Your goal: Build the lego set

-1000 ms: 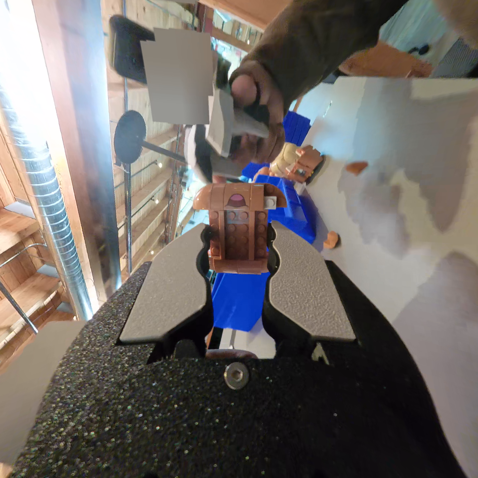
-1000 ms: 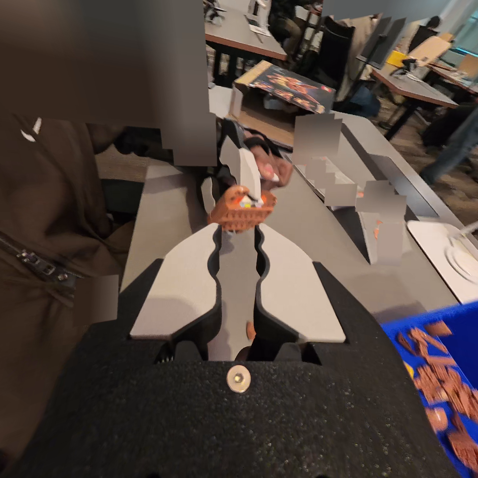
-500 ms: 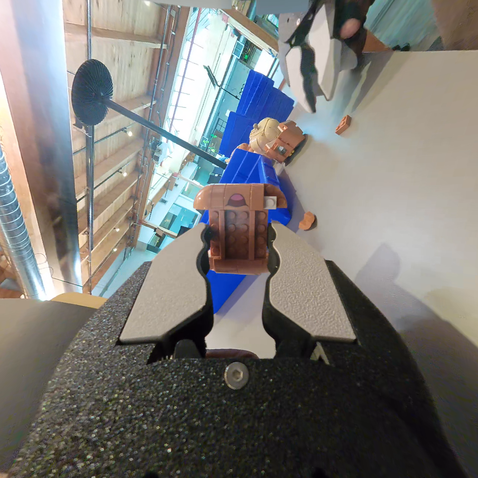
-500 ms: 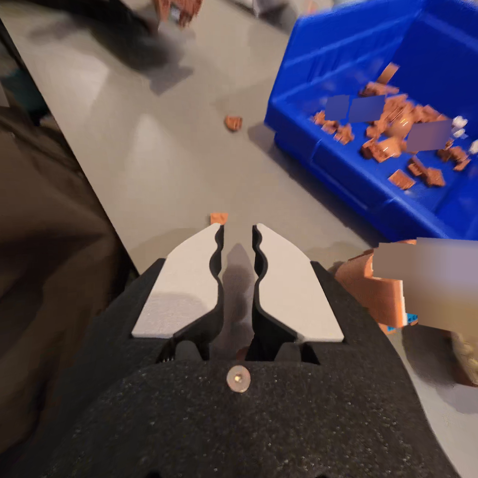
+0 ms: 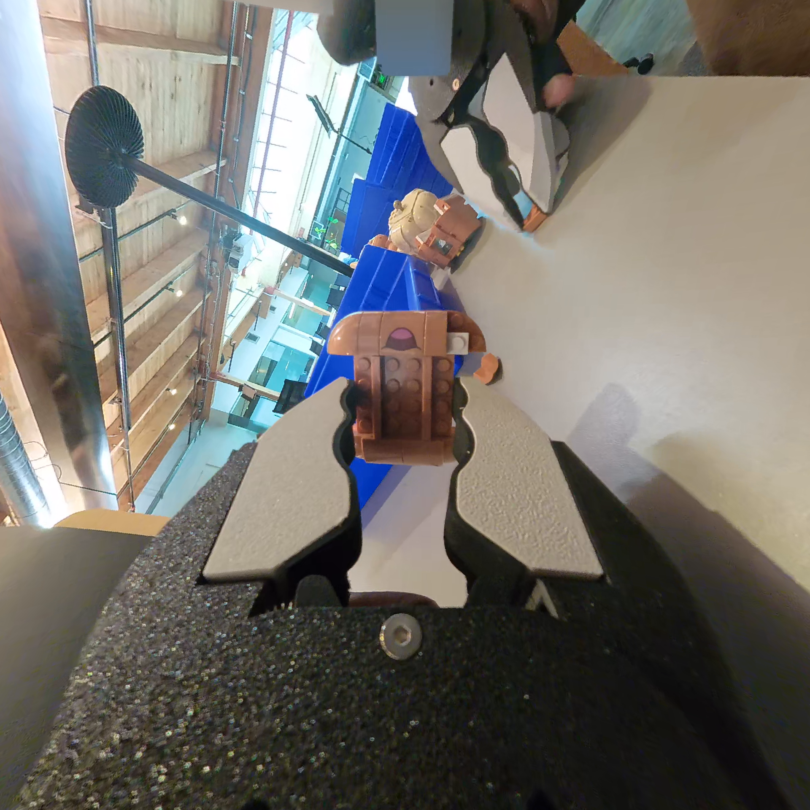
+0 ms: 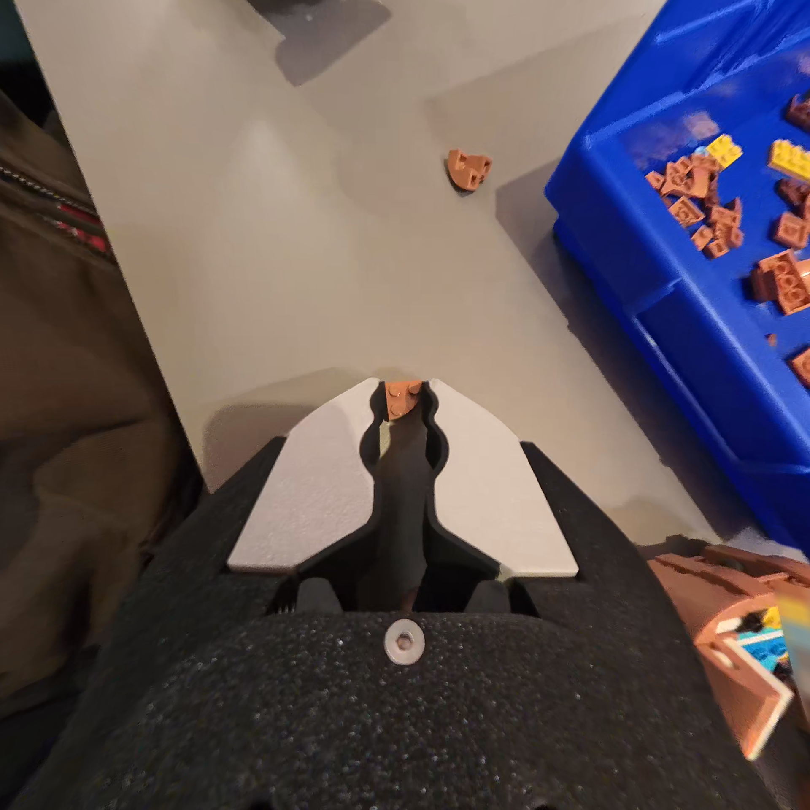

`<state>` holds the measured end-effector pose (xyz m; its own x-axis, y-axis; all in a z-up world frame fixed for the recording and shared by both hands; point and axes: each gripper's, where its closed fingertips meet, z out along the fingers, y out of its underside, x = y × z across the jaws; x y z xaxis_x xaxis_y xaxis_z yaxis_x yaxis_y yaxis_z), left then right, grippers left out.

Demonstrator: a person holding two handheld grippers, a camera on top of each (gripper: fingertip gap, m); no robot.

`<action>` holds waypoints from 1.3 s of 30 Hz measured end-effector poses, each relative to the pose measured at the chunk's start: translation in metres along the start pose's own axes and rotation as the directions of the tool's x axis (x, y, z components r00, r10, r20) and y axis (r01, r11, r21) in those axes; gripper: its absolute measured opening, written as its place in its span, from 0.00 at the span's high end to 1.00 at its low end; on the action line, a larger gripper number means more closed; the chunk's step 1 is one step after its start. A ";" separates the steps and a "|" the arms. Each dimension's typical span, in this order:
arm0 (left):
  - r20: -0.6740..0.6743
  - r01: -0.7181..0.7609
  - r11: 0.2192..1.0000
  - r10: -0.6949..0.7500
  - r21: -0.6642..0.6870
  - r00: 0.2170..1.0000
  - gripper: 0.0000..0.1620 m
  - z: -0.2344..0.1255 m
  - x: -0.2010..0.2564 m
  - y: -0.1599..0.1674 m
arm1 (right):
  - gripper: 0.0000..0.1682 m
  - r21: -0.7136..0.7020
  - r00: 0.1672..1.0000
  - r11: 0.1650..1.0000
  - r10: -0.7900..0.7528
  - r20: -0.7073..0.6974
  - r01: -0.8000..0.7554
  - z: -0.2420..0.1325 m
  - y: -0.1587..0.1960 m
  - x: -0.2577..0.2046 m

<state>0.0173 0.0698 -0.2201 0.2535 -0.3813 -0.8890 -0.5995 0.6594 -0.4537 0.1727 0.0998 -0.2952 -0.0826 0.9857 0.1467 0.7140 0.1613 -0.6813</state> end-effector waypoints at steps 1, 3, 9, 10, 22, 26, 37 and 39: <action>0.001 -0.002 1.000 0.002 -0.004 1.000 0.74 0.001 0.000 0.000 | 0.91 0.006 0.999 1.000 -0.017 -0.027 0.017 0.001 -0.005 0.002; 0.007 -0.013 1.000 0.013 -0.014 1.000 0.74 0.002 0.001 -0.001 | 0.91 0.055 0.995 0.997 -0.043 -0.086 0.048 0.002 -0.027 0.007; 0.020 -0.068 0.997 0.069 -0.028 0.997 0.74 0.007 0.005 -0.006 | 0.91 0.261 0.977 0.953 -0.108 -0.183 0.155 0.005 -0.127 0.004; 0.020 -0.075 0.997 0.076 -0.029 0.997 0.74 0.007 0.006 -0.007 | 0.91 0.263 0.975 0.949 -0.125 -0.186 0.172 0.008 -0.138 0.002; -0.001 -0.207 0.976 0.207 -0.072 0.978 0.74 0.009 0.014 -0.005 | 0.91 0.167 0.952 0.945 -0.252 -0.173 0.281 0.029 -0.163 -0.007; 0.003 -0.205 0.976 0.206 -0.074 0.979 0.74 0.008 0.013 -0.004 | 0.91 0.209 0.969 0.948 -0.219 -0.115 0.239 0.029 -0.164 -0.009; 0.021 -0.185 0.979 0.188 -0.079 0.982 0.74 0.008 0.009 -0.003 | 0.91 0.282 0.983 0.942 -0.175 -0.060 0.184 0.021 -0.172 -0.008; 0.021 -0.188 0.979 0.191 -0.083 0.981 0.74 0.008 0.009 -0.003 | 0.91 0.239 0.974 0.945 -0.205 -0.099 0.223 0.024 -0.170 -0.006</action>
<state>0.0275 0.0696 -0.2277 0.1500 -0.2351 -0.9603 -0.6975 0.6633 -0.2713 0.0346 0.0675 -0.1976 -0.1581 0.9220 0.3533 0.4903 0.3839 -0.7824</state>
